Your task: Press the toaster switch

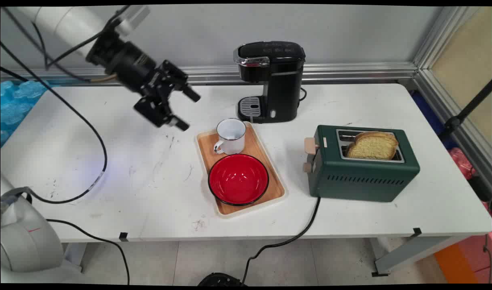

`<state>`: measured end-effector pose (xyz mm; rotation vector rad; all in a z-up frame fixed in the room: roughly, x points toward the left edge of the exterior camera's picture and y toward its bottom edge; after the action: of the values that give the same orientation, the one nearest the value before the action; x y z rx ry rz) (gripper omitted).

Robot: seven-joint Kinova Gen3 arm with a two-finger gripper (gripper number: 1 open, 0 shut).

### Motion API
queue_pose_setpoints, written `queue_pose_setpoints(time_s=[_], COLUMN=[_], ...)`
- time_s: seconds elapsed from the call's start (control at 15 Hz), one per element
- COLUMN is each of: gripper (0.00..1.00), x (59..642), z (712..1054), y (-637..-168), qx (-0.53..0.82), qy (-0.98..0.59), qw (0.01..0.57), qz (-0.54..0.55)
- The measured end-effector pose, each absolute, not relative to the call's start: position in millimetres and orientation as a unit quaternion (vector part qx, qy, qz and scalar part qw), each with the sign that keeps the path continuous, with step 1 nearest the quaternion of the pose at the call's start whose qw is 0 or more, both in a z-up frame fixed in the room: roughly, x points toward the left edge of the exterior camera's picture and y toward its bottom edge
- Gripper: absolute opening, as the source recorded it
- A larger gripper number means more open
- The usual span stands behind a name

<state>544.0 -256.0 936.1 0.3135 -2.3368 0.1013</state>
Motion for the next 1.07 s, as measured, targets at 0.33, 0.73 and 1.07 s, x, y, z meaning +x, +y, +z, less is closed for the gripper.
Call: queue_pose_setpoints(time_s=[0.33,0.73,1.07], gripper=[1.00,1.00,1.00], x=[503.6,442.6,400.4], z=[945.1,943.3,935.1], y=[-275.3,-300.5,-316.1], qx=[0.173,0.190,0.188], qy=[-0.902,-0.896,-0.899], qw=[0.394,0.400,0.394], qz=[0.042,0.039,0.037])
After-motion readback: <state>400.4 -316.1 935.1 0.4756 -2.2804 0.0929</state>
